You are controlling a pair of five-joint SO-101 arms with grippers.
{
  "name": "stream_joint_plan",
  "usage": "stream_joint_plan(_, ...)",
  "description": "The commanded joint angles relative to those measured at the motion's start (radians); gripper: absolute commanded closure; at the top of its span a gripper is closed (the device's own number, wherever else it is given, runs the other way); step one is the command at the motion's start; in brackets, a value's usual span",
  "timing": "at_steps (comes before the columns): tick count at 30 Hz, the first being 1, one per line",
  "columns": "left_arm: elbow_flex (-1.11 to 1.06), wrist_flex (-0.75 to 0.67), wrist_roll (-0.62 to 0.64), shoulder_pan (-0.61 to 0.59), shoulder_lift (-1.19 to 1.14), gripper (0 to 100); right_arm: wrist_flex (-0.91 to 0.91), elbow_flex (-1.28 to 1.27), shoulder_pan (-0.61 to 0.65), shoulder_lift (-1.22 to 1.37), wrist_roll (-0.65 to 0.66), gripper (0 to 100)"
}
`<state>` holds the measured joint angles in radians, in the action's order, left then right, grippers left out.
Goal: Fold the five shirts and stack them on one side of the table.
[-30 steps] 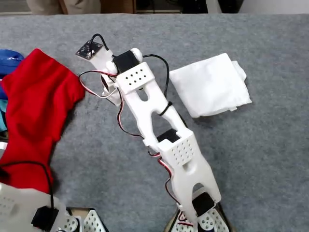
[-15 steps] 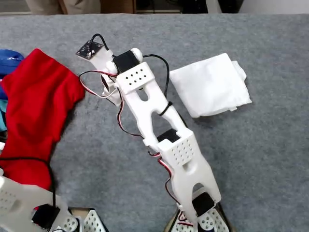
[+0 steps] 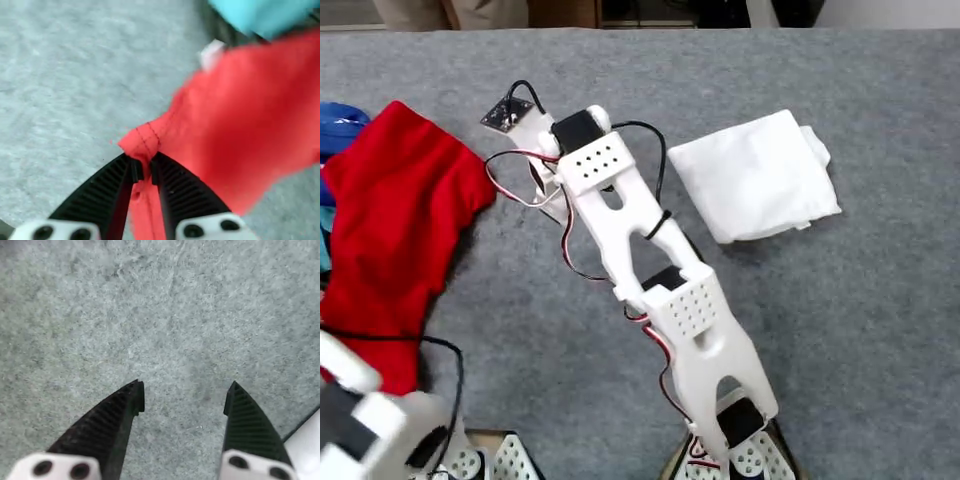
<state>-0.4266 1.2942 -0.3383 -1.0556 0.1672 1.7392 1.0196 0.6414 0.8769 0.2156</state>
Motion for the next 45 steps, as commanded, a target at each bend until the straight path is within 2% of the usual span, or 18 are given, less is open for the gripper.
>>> stream_joint_plan(1,-0.117,0.011,0.002,0.091,0.217,98,0.008,0.03,-0.018,-0.008,-0.009,74.0)
stream_joint_plan(4,-0.204,0.048,-0.003,0.169,0.426,98,0.008,0.03,-0.028,-0.008,-0.009,81.6)
stream_joint_plan(9,-0.239,0.221,-0.005,0.382,0.803,98,0.006,0.031,-0.067,-0.01,-0.009,97.1)
stream_joint_plan(13,-0.238,0.31,-0.002,0.535,1.03,98,0.018,0.035,-0.085,-0.012,-0.009,98.5)
stream_joint_plan(16,-0.184,0.404,0.0,0.589,1.086,98,0.043,0.07,-0.085,-0.021,-0.009,98.5)
stream_joint_plan(18,-0.097,0.47,0.003,0.609,1.078,98,0.043,0.097,-0.087,-0.033,-0.009,98.5)
stream_joint_plan(23,0.178,0.468,0.023,0.618,1.035,98,0.044,0.154,-0.091,-0.068,-0.005,98.5)
stream_joint_plan(28,0.572,0.463,0.041,0.675,0.894,98,0.048,0.151,-0.176,-0.116,-0.011,98.5)
stream_joint_plan(34,1.03,0.462,0.278,0.77,0.602,98,0.048,0.096,-0.343,-0.197,-0.038,98.6)
stream_joint_plan(39,1.234,0.465,0.376,1.014,0.375,98,0.048,-0.008,-0.443,-0.328,-0.038,98.6)
stream_joint_plan(45,1.243,0.465,0.385,1.424,0.214,98,0.044,-0.168,-0.556,-0.512,-0.029,98.6)
